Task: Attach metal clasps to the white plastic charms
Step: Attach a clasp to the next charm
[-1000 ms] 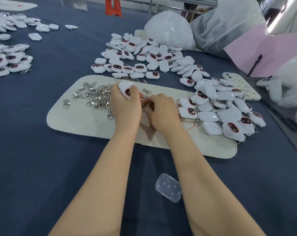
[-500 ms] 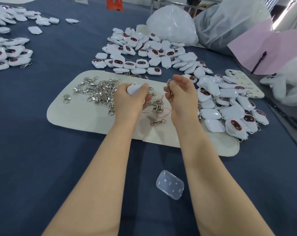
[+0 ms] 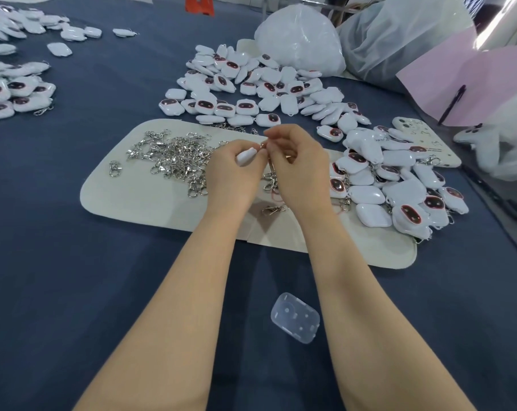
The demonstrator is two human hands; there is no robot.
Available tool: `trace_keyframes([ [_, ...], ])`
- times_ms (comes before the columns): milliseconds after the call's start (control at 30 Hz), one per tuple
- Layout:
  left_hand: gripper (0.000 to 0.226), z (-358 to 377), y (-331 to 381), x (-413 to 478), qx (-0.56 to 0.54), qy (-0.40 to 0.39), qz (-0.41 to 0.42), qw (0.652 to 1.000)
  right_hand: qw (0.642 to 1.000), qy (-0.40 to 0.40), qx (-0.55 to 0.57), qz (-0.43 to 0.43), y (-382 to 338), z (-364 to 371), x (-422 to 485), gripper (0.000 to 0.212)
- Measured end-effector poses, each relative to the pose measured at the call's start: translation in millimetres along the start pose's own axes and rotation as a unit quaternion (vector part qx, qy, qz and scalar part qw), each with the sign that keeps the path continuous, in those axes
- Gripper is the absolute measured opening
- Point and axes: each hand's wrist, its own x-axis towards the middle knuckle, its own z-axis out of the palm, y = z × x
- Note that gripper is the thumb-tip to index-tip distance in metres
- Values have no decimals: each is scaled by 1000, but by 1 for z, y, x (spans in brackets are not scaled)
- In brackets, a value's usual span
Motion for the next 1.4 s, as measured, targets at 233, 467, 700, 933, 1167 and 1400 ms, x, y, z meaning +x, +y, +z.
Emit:
trace_keyframes([
  [233, 13, -1, -1, 2, -24, 13, -15, 1000, 999, 40, -10, 6, 0, 1, 0, 20],
  [467, 6, -2, -2, 2, -81, 9, -40, 996, 998, -15, 7, 55, 1, 4, 0, 11],
  [700, 6, -2, -2, 1, 44, 30, 43, 998, 997, -15, -71, 2, 5, 5, 0, 10],
  [933, 8, -1, -2, -2, 109, 34, 90, 989, 999, 11, -49, -2, 2, 3, -2, 21],
  [1167, 18, -5, 4, 1, -108, 8, -52, 993, 996, 37, 38, 76, 0, 2, -1, 20],
  [1400, 15, -5, 4, 1, -146, 12, -77, 986, 999, -7, 25, 26, -1, 5, -2, 6],
])
